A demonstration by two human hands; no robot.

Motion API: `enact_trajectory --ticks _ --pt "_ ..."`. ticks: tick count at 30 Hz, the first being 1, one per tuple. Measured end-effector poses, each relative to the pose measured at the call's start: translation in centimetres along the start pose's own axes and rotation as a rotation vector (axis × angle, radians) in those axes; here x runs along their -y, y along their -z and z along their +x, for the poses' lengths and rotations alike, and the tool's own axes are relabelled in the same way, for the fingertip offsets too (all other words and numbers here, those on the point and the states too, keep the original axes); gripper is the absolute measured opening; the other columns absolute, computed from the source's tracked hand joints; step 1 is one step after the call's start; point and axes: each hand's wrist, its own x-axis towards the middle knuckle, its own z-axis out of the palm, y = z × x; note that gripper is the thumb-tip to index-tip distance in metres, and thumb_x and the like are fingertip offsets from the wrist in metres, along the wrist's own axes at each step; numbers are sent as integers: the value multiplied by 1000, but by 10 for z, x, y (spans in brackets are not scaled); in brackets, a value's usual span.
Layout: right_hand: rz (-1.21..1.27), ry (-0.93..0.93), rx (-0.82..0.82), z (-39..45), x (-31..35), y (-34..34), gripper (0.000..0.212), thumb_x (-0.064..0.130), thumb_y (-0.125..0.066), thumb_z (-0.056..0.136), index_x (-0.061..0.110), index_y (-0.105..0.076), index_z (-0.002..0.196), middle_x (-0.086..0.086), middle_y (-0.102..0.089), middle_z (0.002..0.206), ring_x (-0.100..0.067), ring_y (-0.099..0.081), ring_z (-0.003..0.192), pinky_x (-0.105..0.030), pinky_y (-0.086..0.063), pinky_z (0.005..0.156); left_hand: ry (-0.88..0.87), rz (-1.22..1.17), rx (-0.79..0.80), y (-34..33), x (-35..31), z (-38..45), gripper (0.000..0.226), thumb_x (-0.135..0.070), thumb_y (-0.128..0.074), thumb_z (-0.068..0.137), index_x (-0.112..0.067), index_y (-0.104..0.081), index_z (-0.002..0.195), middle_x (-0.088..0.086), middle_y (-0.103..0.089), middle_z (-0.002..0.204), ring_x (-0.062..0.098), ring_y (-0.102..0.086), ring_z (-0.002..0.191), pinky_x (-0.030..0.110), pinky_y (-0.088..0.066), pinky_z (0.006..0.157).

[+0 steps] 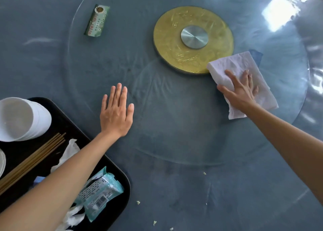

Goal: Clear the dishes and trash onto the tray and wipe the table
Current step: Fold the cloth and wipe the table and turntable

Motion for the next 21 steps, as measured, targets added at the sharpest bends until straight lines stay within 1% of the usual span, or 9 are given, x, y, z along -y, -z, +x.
enact_trajectory --ticks 2,4,6,10,13,15,18,20,21 --pt "-46 -42 -20 7 13 -11 66 75 -38 94 58 -19 155 -9 13 173 -28 14 159 -62 8 123 -13 11 -10 0 6 7 66 -43 -20 103 -14 -18 162 3 -11 171 19 -5 158 45 -5 126" --pt "-103 6 -28 0 31 -26 65 74 -28 96 55 -16 158 -7 9 173 -31 10 159 -62 2 125 -19 11 -3 2 12 15 65 -43 -20 103 -15 -18 162 3 -11 170 18 -5 158 45 -5 126" --pt "-149 242 0 -28 49 -46 59 69 -29 98 57 -22 156 -5 1 174 -31 2 160 -61 -6 125 -40 24 16 5 21 23 65 -42 -20 103 -15 -16 162 2 -10 171 18 -4 158 45 -4 126" --pt "-162 910 184 -119 66 -85 55 48 -55 98 50 -43 151 -1 -16 172 -31 -9 160 -57 -7 127 -9 104 62 16 31 40 60 -36 -23 108 -12 -10 163 6 -4 171 22 0 158 48 -4 127" --pt "-81 1052 335 -160 47 -90 59 14 -63 94 35 -54 149 6 -29 168 -24 -20 158 -55 -14 126 91 24 26 22 4 29 62 -27 -35 107 -4 -13 161 14 -3 170 29 1 158 51 -7 126" --pt "-12 997 311 -158 20 -76 56 2 -54 92 24 -61 143 5 -41 162 -22 -32 154 -55 -25 124 67 -99 2 18 -32 3 65 -24 -41 104 -4 -15 160 14 -3 170 29 1 158 50 -7 125" --pt "104 723 138 -128 -24 -43 57 -4 -41 89 15 -63 139 -6 -47 158 -29 -36 152 -55 -29 123 51 -242 75 0 -85 -38 66 -32 -36 104 -9 -13 162 8 2 171 24 6 158 46 -3 127" --pt "82 457 1 -94 -45 -24 51 -2 -50 99 22 -57 144 -10 -44 160 -35 -30 154 -61 -26 122 89 -227 97 -13 -105 -54 70 -40 -29 101 -11 -12 162 7 2 171 23 6 158 44 0 126" --pt "32 328 -50 -75 -50 -17 48 12 -52 105 32 -50 148 -10 -37 164 -36 -24 156 -63 -21 123 97 -173 80 -18 -108 -58 70 -42 -27 100 -12 -14 162 8 -1 171 23 3 158 44 -1 126"
